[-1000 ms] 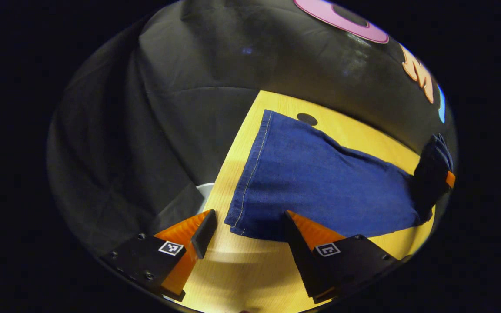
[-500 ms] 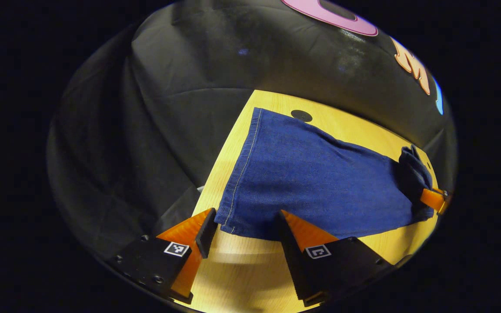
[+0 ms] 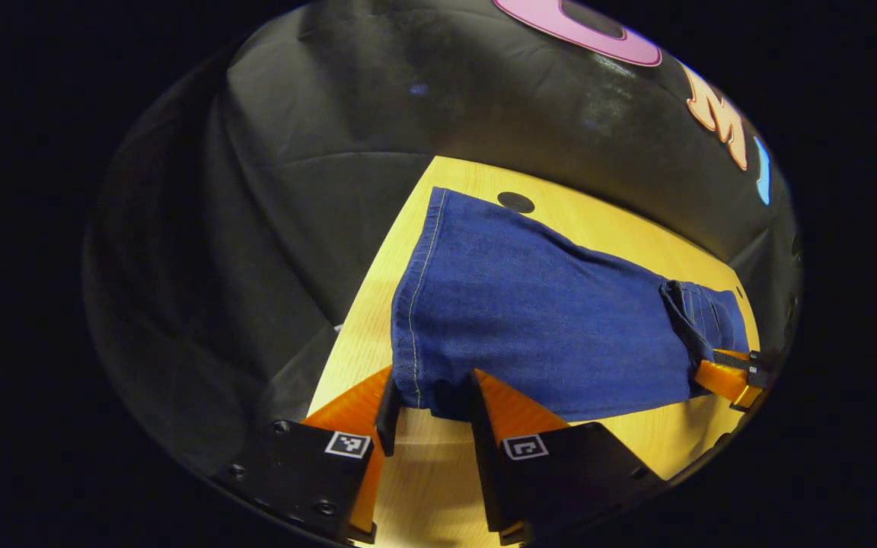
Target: Grasp the waist and the cuffs of the jeans and fold them to make the two legs overlap; first hold the waist and fold one-third of the jeans toward the cuffs, then hold the cuffs and fold the remaining one-third in the same direction to finish folding.
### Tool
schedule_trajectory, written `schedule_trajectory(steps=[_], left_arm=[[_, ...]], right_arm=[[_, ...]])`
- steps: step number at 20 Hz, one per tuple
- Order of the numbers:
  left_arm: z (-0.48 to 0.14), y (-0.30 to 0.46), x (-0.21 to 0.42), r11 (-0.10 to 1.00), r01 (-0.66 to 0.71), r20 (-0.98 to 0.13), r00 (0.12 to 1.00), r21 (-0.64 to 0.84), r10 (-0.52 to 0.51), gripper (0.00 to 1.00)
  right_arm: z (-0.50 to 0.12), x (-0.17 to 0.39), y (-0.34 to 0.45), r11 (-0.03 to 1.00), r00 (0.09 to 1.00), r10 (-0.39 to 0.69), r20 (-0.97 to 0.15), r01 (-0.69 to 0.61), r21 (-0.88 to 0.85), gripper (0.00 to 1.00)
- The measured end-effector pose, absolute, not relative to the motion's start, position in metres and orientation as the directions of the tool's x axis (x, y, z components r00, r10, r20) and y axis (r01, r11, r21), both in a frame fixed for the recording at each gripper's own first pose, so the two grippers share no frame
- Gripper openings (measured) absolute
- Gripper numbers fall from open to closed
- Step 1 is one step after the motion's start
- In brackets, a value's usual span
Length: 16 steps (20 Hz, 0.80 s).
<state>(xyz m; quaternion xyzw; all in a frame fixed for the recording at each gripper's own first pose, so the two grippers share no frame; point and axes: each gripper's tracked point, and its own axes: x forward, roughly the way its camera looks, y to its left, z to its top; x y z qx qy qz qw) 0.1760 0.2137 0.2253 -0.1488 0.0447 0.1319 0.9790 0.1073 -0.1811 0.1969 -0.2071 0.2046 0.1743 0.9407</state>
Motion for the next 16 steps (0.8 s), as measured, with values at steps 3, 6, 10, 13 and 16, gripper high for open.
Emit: schedule_trajectory(steps=[3,6,10,13,16], left_arm=[[0.229,0.206,0.176,0.920,-0.219,-0.098,0.975,-0.326,0.198,0.32],[0.227,0.205,0.175,0.898,-0.196,-0.069,0.981,-0.393,0.184,0.12],[0.228,0.207,0.176,0.887,-0.224,-0.069,0.974,-0.403,0.215,0.01],[0.243,0.198,0.169,0.899,-0.194,-0.039,0.980,-0.393,0.194,0.00],[0.278,0.175,0.152,0.895,-0.127,0.035,0.987,-0.428,0.157,0.00]], right_arm=[[0.198,0.098,-0.170,0.849,0.838,0.287,-0.464,-0.447,-0.282,0.75],[0.207,0.094,-0.175,0.843,0.840,0.288,-0.460,-0.450,-0.295,0.97],[0.245,0.071,-0.199,0.858,0.870,0.279,-0.406,-0.416,-0.301,0.99],[0.281,0.053,-0.239,0.868,0.906,0.240,-0.348,-0.361,-0.341,0.99],[0.302,0.038,-0.288,0.897,0.930,0.196,-0.310,-0.298,-0.326,0.96]])
